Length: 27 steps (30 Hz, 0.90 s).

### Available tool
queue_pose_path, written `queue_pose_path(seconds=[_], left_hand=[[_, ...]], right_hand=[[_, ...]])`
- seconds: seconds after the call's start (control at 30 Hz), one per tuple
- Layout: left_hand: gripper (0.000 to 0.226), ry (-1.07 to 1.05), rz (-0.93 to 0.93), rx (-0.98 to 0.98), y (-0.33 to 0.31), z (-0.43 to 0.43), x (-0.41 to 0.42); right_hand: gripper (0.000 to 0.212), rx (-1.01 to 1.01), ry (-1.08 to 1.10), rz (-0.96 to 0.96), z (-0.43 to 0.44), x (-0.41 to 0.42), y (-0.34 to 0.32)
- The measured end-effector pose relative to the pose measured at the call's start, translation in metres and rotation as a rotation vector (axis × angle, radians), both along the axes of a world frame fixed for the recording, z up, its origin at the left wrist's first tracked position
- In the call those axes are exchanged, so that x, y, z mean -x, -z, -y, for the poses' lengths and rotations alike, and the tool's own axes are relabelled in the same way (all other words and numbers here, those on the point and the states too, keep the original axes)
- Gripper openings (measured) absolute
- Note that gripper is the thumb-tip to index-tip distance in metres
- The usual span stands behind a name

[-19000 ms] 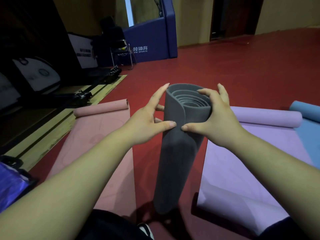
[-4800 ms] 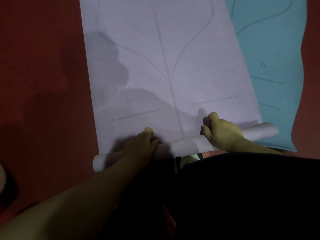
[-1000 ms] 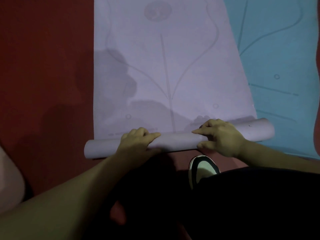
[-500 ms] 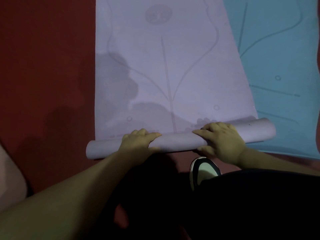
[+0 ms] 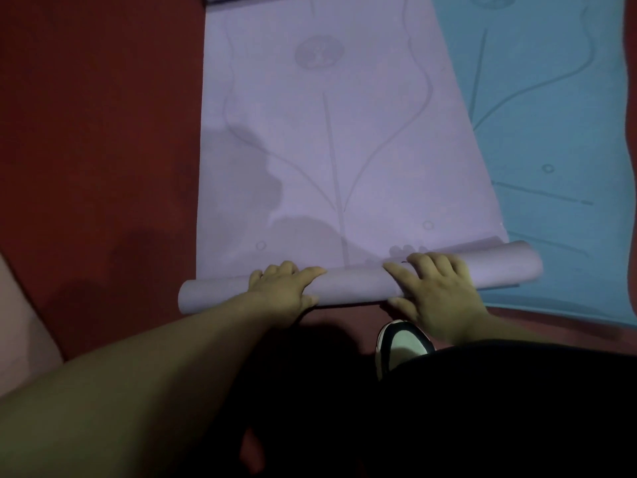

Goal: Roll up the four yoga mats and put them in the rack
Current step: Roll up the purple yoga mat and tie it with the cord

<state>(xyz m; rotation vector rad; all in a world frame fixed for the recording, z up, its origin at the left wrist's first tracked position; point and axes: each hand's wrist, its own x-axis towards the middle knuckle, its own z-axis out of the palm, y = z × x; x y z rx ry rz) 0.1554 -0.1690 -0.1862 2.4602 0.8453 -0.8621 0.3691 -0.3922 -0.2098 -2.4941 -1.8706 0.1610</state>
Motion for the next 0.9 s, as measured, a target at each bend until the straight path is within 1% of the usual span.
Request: queue_pose_path(seconds=[0.1, 0.2, 0.27, 0.33, 0.43, 0.53, 0.67, 0.77, 0.83, 0.9], left_hand=[[0.059, -0.004, -0.037, -0.042, -0.008, 0.009, 0.0], [0.065, -0.012, -0.043, -0.129, -0.018, 0.022, 0.005], [0.071, -0.037, -0.047, -0.137, -0.023, 0.031, 0.009], [0.073, -0.066, -0.063, -0.122, -0.026, 0.038, 0.011], [0.072, -0.087, -0.085, -0.09, -0.028, 0.037, 0.009], [0.071, -0.092, -0.06, -0.094, -0.022, 0.037, 0.01], [0.073, -0.104, 0.002, -0.129, -0.009, 0.035, 0.014], [0.069, -0.096, 0.034, -0.178, 0.0, 0.024, 0.008], [0.067, -0.085, 0.059, -0.213, 0.005, 0.02, 0.007], [0.066, -0.04, 0.082, -0.251, 0.008, 0.016, 0.007]], right_hand=[[0.064, 0.11, 0.023, -0.047, -0.012, -0.009, -0.004], [0.075, 0.266, 0.012, -0.091, -0.026, -0.021, -0.014], [0.074, 0.34, -0.002, -0.102, -0.032, -0.025, -0.017], [0.072, 0.363, -0.004, -0.118, -0.033, -0.024, -0.019], [0.086, 0.341, 0.008, -0.122, -0.028, -0.019, -0.02], [0.089, 0.333, 0.004, -0.137, -0.028, -0.023, -0.019], [0.085, 0.308, -0.012, -0.126, -0.029, -0.025, -0.017], [0.077, 0.288, -0.023, -0.119, -0.031, -0.028, -0.013], [0.068, 0.217, -0.036, -0.084, -0.031, -0.03, -0.011], [0.062, 0.091, -0.036, -0.041, -0.027, -0.027, -0.008]])
